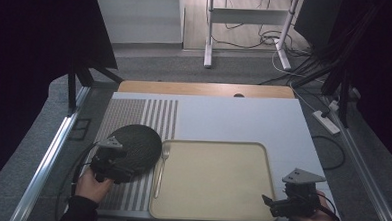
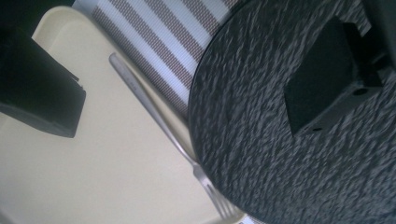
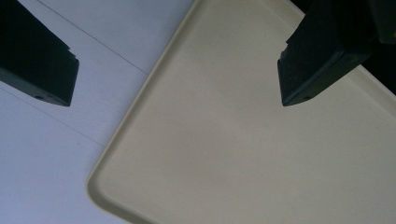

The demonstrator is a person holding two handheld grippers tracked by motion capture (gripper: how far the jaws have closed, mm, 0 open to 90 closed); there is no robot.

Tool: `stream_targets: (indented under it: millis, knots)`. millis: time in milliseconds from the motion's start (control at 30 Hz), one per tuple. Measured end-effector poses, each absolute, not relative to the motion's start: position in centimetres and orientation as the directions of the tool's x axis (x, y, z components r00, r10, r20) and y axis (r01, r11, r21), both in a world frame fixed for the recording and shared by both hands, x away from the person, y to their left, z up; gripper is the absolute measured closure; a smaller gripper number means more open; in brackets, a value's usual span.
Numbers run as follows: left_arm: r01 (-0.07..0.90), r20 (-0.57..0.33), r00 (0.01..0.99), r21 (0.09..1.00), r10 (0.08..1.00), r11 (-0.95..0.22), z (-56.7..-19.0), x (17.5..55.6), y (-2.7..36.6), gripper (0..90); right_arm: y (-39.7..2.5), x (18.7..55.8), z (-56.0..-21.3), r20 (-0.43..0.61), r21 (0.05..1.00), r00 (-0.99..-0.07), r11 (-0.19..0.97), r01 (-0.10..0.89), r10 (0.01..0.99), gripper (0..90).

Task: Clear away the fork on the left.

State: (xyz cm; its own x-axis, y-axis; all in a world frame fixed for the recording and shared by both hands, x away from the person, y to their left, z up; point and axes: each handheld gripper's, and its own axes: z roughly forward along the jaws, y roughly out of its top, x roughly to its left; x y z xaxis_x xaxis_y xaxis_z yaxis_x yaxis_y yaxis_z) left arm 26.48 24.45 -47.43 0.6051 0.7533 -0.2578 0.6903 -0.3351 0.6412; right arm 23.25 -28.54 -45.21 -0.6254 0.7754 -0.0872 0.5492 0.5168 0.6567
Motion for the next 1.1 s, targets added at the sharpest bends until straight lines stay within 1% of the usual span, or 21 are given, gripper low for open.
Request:
stream_targets:
  millis: [267, 767, 1100]
  knots:
    - [0.695, -0.262, 0.592, 0.646, 0.762, -0.317, -47.5, 25.4, 25.5, 0.0, -28.5, 23.2, -45.2, -0.089, 0.657, -0.625, 0.517, 0.549, 0.776, 0.0]
    - [0.717, -0.312, 0.556, 0.649, 0.77, -0.255, -47.8, 23.6, 27.5, 0.0, -28.5, 23.2, -45.2, -0.089, 0.656, -0.622, 0.515, 0.551, 0.778, 0.0]
    - [0.722, -0.312, 0.537, 0.65, 0.784, -0.236, -48.1, 22.3, 28.4, 0.0, -28.5, 23.2, -45.2, -0.088, 0.657, -0.619, 0.512, 0.553, 0.781, 0.0]
